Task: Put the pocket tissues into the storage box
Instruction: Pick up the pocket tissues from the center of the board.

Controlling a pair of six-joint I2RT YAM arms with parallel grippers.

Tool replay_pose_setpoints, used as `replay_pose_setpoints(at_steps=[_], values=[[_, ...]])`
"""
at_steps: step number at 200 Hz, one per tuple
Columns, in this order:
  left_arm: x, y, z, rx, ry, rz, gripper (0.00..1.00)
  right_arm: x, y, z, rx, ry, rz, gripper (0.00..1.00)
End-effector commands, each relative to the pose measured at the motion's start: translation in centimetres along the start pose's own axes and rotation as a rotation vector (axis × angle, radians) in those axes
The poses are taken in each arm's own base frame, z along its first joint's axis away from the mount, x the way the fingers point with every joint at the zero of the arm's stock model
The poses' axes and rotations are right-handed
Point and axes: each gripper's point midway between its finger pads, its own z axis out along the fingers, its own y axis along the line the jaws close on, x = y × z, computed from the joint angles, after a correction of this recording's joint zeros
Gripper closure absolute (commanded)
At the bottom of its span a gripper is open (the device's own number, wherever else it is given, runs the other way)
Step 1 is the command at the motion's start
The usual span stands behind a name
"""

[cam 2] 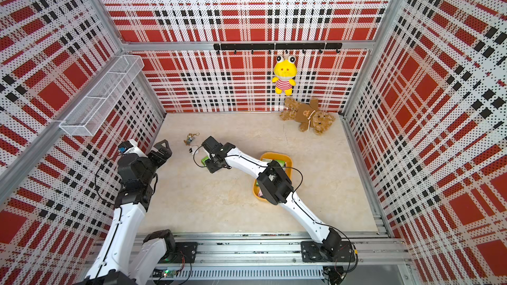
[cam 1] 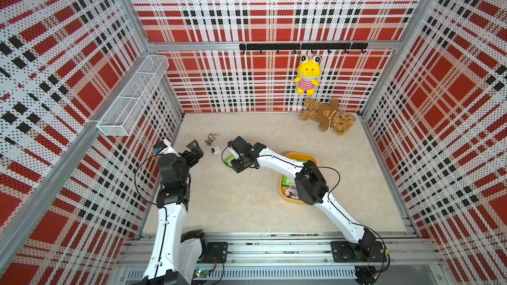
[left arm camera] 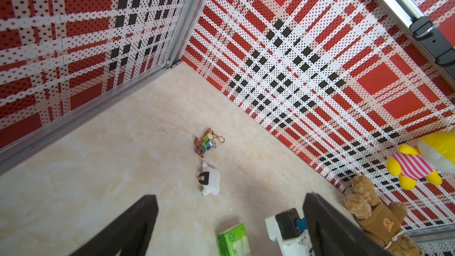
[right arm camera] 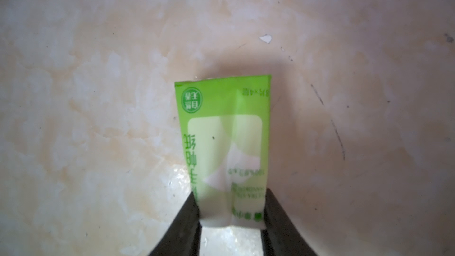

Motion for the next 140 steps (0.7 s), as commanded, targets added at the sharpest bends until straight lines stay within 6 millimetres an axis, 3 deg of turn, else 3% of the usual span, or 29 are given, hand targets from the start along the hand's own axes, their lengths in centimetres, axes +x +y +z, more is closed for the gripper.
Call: replay_pose_setpoints(at_steps=[1, 78, 140], values=[[-1.7, -1.1, -0.5, 0.023, -0.029, 0.015, 0.00, -3.0, 0.9, -3.5, -0.050, -0.101, 0.032, 0.62], [-2.5, -1.9, -0.9, 0.040, -0.039, 0.010, 0.00, -5.3, 1.2, -9.6, -0.082, -0.215, 0.077, 0.63], [-1.9, -2.9, -0.5, 0.065, -0.020, 0.030, 0.00, -3.6, -1.1, -17.2, -0.035, -0.289, 0.135, 0.64]])
